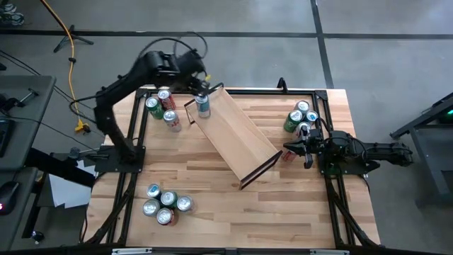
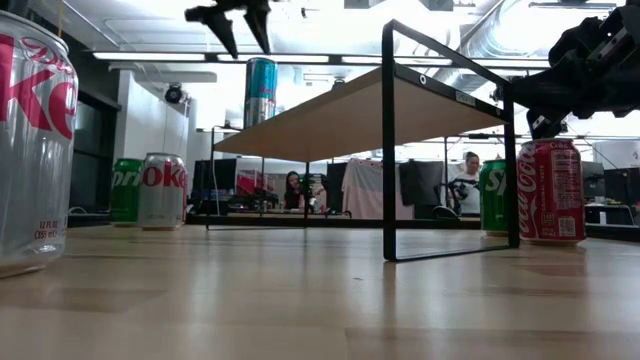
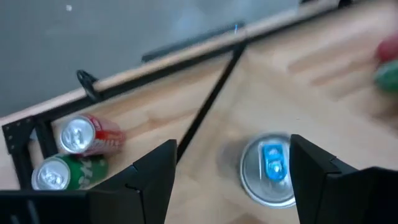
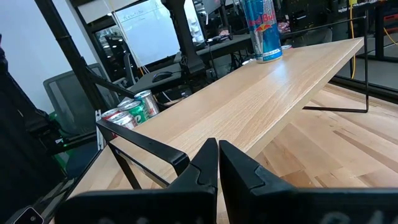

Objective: Place canned beverage on shelf
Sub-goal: Put the top left blue soda can on the shelf

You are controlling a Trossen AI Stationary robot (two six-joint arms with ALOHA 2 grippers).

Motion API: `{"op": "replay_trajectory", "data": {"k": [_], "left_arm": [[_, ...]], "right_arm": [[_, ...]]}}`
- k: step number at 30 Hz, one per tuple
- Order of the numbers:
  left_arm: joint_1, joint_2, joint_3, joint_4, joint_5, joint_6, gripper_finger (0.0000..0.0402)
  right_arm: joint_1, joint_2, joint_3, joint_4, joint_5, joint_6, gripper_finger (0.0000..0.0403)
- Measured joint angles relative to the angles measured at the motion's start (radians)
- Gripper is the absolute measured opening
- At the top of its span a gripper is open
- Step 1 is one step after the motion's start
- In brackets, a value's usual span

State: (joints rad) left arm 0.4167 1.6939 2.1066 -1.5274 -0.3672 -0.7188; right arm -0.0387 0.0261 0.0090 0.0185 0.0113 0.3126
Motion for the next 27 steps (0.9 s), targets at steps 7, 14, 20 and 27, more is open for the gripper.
{"op": "replay_trajectory", "data": {"k": [7, 14, 20, 27], "left_arm": [[0.001, -0.062, -0.081, 0.128, 0.055, -0.065, 0.0213], [-0.015, -0.034, -0.151, 0.191, 0.094, -0.094, 0.0213], [-0.028, -0.037, -0.150, 0.173, 0.074, -0.134, 0.0213], [-0.066, -0.004, -0.150, 0.133, 0.070, -0.184, 0.0213]], "right_arm": [[0.000, 0.000, 0.000, 0.000, 0.000, 0.000, 0.0000], [0.000, 0.000, 0.000, 0.000, 0.000, 0.000, 0.0000], [0.000, 0.000, 0.000, 0.000, 0.000, 0.000, 0.0000], [0.000, 0.000, 0.000, 0.000, 0.000, 0.000, 0.0000]]}}
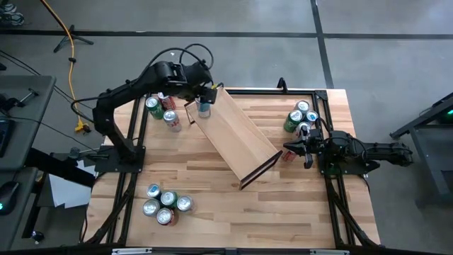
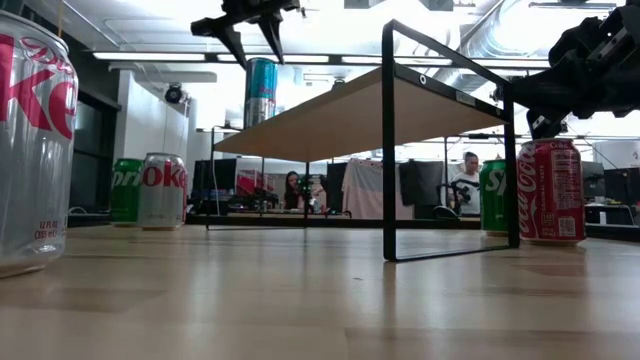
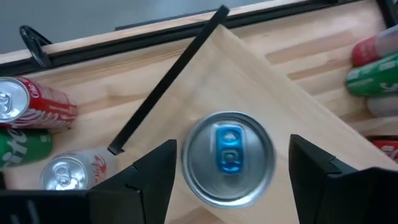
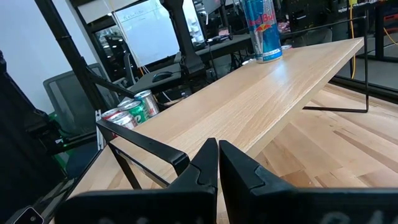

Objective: Place canned beverage on shelf
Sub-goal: Put the top left blue soda can on the shelf

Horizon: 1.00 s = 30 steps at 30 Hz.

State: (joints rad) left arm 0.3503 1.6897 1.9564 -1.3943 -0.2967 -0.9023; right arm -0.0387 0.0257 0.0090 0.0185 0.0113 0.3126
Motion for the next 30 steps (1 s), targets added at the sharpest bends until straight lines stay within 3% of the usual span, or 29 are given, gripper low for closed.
{"op": "replay_trajectory", "data": {"k": [22, 30], "left_arm": [[-0.025, 0.047, 0.001, -0.016, -0.031, -0.038, 0.0212], [-0.025, 0.047, 0.001, -0.015, -0.048, -0.037, 0.0165]], "right_arm": [[0.000, 0.000, 0.000, 0.000, 0.000, 0.000, 0.0000], [0.000, 0.000, 0.000, 0.000, 0.000, 0.000, 0.0000]]}}
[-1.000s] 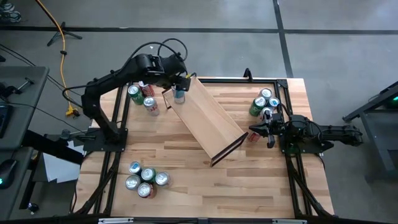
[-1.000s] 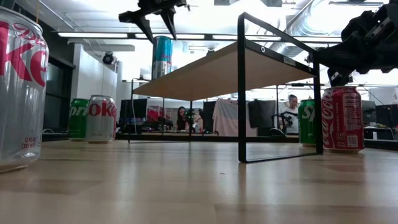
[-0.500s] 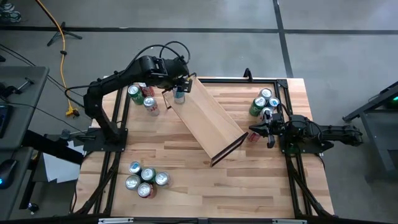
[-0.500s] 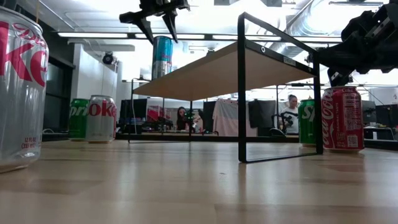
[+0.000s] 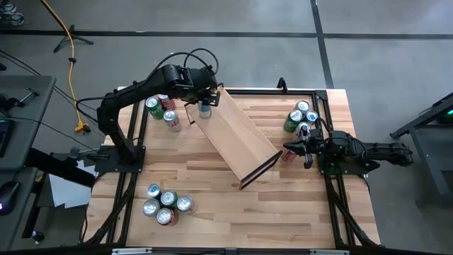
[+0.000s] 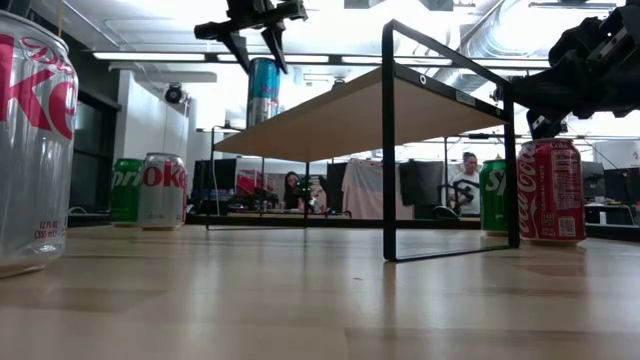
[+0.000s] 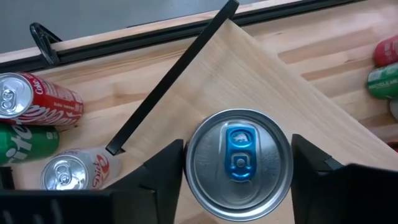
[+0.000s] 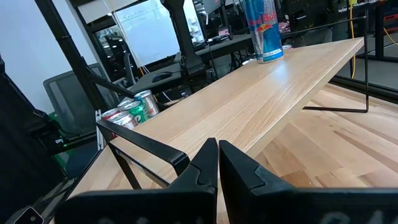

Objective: Place canned beverage on shelf
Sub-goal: Put the top left blue soda can on the shelf

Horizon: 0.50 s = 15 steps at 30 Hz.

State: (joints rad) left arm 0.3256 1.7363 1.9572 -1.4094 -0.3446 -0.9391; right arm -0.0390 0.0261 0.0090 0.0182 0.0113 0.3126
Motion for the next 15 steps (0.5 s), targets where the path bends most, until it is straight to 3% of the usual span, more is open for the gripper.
{"op": "replay_trajectory", "data": {"k": [6, 15], "left_arm": [[0.001, -0.001, 0.001, 0.004, 0.007, 0.091, 0.0131], [0.035, -0.024, 0.000, -0.012, 0.071, 0.382, 0.0128]], "right_arm": [[0.000, 0.000, 0.000, 0.000, 0.000, 0.000, 0.0000], [0.000, 0.000, 0.000, 0.000, 0.000, 0.000, 0.0000]]}}
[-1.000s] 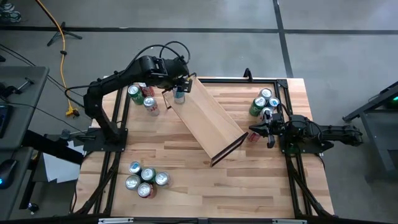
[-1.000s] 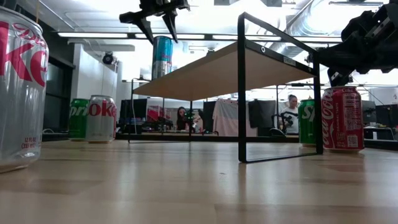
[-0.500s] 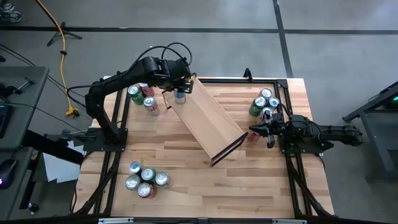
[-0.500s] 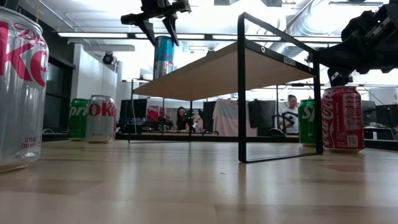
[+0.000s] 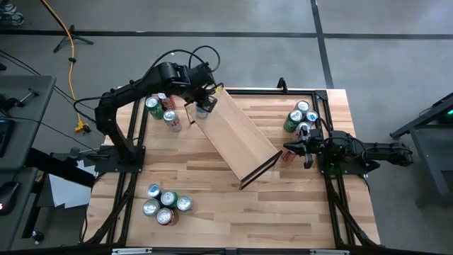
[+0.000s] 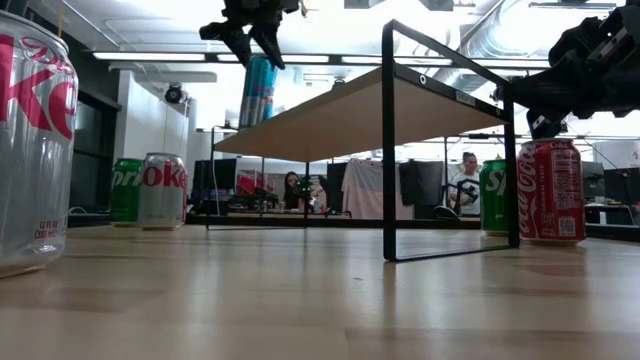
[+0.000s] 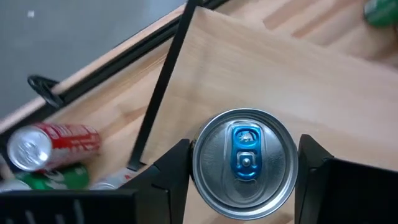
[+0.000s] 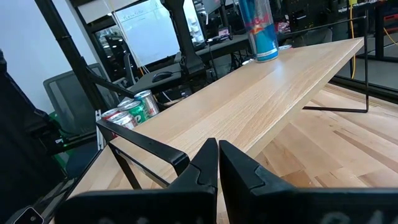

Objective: Place canned beverage on shelf
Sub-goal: Put the top left blue soda can on the shelf

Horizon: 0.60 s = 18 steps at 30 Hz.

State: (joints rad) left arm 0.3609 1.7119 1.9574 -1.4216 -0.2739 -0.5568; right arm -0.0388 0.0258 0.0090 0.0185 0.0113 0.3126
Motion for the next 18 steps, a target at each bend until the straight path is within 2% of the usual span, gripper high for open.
{"op": "replay_trajectory", "data": {"k": [4, 12, 18], "left_arm": [[0.043, -0.017, 0.000, 0.000, 0.058, 0.148, 0.0127], [0.132, -0.036, 0.000, 0.008, 0.256, 0.448, 0.0127], [0.176, -0.049, 0.000, 0.073, 0.387, 0.638, 0.0127]], "right_arm": [[0.000, 0.000, 0.000, 0.000, 0.000, 0.000, 0.0000], [0.000, 0.000, 0.000, 0.000, 0.000, 0.000, 0.0000], [0.000, 0.000, 0.000, 0.000, 0.000, 0.000, 0.0000]]}}
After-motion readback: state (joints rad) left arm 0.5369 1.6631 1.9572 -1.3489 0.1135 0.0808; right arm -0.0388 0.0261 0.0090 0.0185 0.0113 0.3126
